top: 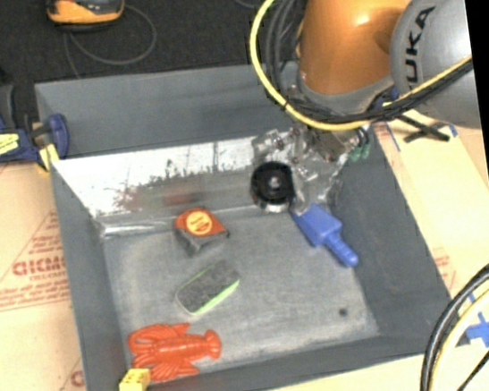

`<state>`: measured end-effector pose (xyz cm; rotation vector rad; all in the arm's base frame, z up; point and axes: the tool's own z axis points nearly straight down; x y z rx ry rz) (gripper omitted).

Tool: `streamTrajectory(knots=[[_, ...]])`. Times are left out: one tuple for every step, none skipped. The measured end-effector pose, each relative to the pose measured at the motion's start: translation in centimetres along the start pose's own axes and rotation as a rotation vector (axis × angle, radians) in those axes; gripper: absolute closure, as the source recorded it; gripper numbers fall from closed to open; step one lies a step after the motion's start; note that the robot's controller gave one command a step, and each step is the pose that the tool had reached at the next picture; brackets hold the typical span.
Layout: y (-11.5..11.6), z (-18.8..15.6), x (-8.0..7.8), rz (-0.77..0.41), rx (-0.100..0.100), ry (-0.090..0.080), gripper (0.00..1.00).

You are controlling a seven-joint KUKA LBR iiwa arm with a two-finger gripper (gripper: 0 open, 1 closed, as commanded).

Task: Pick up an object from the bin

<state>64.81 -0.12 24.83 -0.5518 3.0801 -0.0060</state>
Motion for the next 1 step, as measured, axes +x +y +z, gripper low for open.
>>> streamTrajectory(knots=[[0.04, 0.23, 0.07, 0.000, -0.002, 0.004, 1.00]])
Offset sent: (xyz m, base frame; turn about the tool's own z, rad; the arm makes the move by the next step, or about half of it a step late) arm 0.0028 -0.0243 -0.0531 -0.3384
